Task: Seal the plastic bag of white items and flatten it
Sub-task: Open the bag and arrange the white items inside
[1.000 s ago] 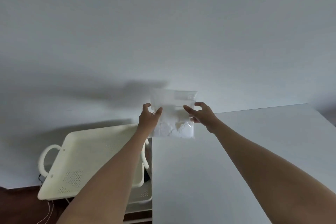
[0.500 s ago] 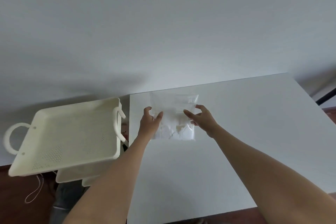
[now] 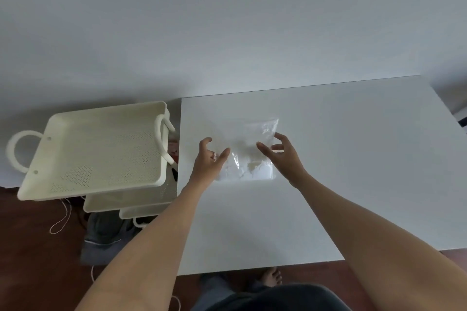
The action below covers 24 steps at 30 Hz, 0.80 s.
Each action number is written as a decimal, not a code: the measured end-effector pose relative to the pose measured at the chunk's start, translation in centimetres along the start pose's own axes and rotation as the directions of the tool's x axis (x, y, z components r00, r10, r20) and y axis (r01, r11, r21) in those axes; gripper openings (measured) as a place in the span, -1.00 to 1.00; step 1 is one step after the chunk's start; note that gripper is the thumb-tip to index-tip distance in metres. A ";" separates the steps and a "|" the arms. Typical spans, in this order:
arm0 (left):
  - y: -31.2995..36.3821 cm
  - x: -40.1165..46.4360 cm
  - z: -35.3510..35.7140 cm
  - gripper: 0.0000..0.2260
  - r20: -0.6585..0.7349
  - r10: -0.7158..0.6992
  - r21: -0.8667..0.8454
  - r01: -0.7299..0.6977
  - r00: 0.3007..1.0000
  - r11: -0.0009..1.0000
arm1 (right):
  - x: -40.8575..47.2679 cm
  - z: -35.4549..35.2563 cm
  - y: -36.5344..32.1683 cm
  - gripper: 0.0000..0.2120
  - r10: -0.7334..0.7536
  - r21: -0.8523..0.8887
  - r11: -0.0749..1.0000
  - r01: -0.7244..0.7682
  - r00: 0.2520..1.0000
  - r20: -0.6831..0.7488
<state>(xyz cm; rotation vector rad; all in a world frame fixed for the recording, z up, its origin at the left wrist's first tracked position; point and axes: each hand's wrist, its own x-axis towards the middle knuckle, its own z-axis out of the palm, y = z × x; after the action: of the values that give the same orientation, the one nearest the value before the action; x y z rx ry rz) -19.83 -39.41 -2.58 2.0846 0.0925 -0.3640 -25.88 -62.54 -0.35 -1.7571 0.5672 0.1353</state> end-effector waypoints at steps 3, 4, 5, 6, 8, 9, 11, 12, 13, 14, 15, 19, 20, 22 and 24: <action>0.0 -0.3 -0.8 -0.40 0.008 -0.004 -0.005 0.004 1.000 1.000 | -0.2 0.3 -0.4 -0.26 -0.013 0.018 1.000 0.014 1.000 -0.021; 0.1 -0.4 -1.0 -0.40 0.014 -0.006 -0.007 0.006 1.000 1.000 | -0.3 0.4 -0.6 -0.28 -0.008 0.033 0.999 0.009 1.000 -0.030; 0.3 -0.4 -1.3 -0.40 0.023 -0.005 -0.010 0.005 1.000 1.000 | -0.2 0.5 -0.8 -0.30 0.001 0.054 0.999 0.001 0.999 -0.038; 0.4 -0.5 -1.5 -0.41 0.035 -0.005 -0.015 0.005 0.999 1.000 | -0.2 0.6 -1.1 -0.34 0.009 0.076 0.997 -0.005 0.999 -0.044; 0.8 -0.6 -1.9 -0.44 0.054 -0.008 -0.020 0.009 0.999 1.000 | -0.1 0.7 -1.6 -0.44 0.014 0.101 0.995 -0.010 0.999 -0.047; 0.9 -0.7 -2.1 -0.47 0.064 -0.011 -0.017 0.012 0.998 1.000 | -0.1 0.8 -1.8 -0.46 0.013 0.100 0.995 -0.009 0.999 -0.047; 1.3 -0.7 -2.5 -0.53 0.074 -0.014 -0.005 0.015 0.997 1.000 | 0.0 0.8 -2.2 -0.44 0.021 0.082 0.996 -0.016 0.998 -0.064; 1.6 -0.7 -2.8 -0.55 0.068 -0.008 0.004 0.008 0.998 1.000 | 0.0 0.7 -2.3 -0.44 0.028 0.071 0.997 -0.022 0.996 -0.082; 2.0 -0.7 -3.1 -0.52 0.049 0.015 0.027 -0.017 0.999 1.000 | -0.1 0.6 -2.6 -0.43 0.030 0.065 0.998 -0.024 0.995 -0.097; 2.5 -0.7 -3.5 -0.46 0.014 0.060 0.062 -0.061 0.998 0.996 | -0.1 0.5 -2.8 -0.38 0.031 0.059 0.998 -0.025 0.994 -0.106; 3.1 -0.7 -3.8 -0.40 -0.023 0.105 0.106 -0.102 0.994 0.989 | -0.2 0.3 -3.0 -0.34 0.035 0.051 0.998 -0.029 0.993 -0.113; 5.3 0.4 -5.4 -0.47 -0.119 0.114 0.170 -0.093 0.986 0.981 | -0.4 -0.7 -3.5 -0.25 0.071 0.072 0.995 -0.068 0.997 -0.042; 5.7 0.9 -5.6 -0.53 -0.124 0.133 0.169 -0.111 0.983 0.979 | -0.4 -0.9 -3.5 -0.18 0.067 0.085 0.994 -0.065 0.998 -0.012; 7.0 1.5 -5.9 -0.59 -0.106 0.188 0.178 -0.167 0.976 0.970 | -0.6 -1.3 -3.5 -0.15 0.063 0.106 0.992 -0.065 0.998 0.016; 8.1 1.9 -5.9 -0.63 -0.060 0.237 0.188 -0.222 0.970 0.957 | -0.8 -1.5 -3.6 -0.33 0.059 0.100 0.993 -0.060 0.998 0.021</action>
<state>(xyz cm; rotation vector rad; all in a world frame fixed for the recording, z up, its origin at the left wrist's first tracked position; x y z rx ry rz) -14.99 -38.67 6.36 2.2605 -0.1385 -0.1486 -25.33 -63.10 3.51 -1.6405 0.6032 0.1618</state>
